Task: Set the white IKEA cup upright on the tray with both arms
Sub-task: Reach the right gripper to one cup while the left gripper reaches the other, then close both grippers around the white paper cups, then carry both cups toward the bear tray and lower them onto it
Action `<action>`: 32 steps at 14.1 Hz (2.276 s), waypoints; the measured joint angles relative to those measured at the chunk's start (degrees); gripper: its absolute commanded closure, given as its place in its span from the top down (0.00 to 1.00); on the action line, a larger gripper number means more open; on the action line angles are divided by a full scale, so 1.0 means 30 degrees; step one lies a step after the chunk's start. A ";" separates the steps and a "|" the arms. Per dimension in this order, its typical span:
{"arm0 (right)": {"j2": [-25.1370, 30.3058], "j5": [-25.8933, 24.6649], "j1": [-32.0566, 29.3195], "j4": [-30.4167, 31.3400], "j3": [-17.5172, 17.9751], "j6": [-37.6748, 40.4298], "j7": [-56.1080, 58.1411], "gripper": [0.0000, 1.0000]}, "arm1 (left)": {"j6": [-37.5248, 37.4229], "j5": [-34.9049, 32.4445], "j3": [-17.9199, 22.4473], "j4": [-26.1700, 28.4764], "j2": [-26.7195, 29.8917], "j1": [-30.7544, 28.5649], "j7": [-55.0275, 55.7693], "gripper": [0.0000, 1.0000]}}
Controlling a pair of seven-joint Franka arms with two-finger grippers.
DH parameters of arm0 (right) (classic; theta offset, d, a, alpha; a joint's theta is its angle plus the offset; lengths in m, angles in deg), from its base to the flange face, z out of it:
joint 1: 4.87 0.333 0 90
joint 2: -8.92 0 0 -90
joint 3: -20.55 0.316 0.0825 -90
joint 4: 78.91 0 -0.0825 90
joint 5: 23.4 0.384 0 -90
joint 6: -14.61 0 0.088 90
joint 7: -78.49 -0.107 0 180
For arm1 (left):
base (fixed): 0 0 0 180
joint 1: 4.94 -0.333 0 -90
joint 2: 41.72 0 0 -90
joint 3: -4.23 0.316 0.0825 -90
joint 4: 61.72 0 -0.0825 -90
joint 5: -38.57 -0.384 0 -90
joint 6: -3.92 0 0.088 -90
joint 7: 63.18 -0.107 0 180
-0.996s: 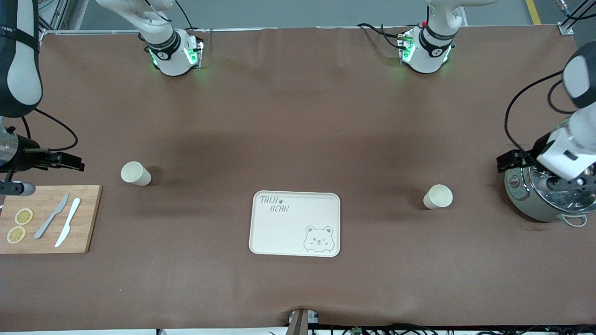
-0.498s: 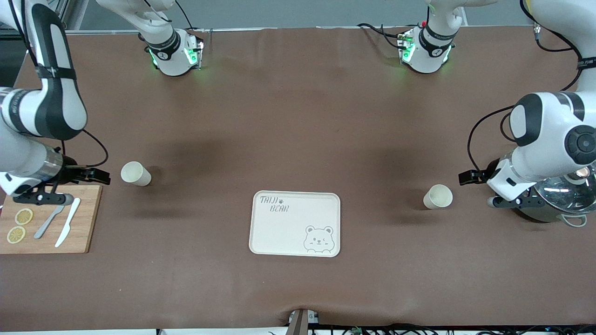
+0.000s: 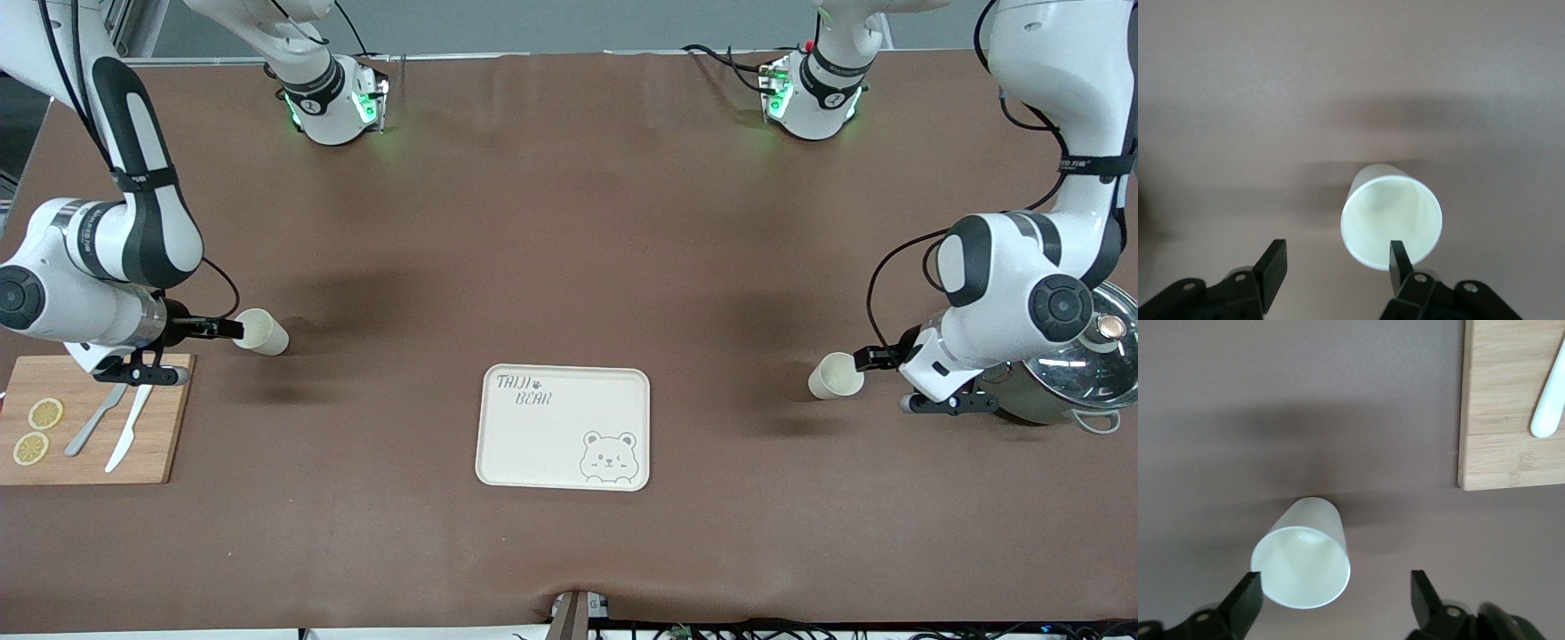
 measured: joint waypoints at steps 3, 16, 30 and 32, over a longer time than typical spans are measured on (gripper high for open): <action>-0.0242 0.0000 -0.0064 0.1134 0.0003 -0.1377 -0.0001 0.66 | 0.1363 0.0001 -0.0037 0.0150 -0.0877 0.0097 0.0001 0.48; -0.0491 0.0062 -0.0060 0.1368 0.0124 -0.1794 -0.0453 0.00 | 0.2105 0.0009 -0.0074 -0.0065 -0.1528 0.0882 0.0352 0.00; -0.2626 0.4138 0.4714 -0.7037 0.0612 0.2822 -0.7808 0.00 | 0.1825 0.0021 -0.0326 -0.3252 -0.1920 0.6133 0.9789 0.00; -0.3253 0.4348 0.5601 -0.7429 0.0623 0.1464 -0.9939 0.00 | 0.1827 0.0023 -0.0338 -0.4230 -0.2632 0.6877 1.1343 0.00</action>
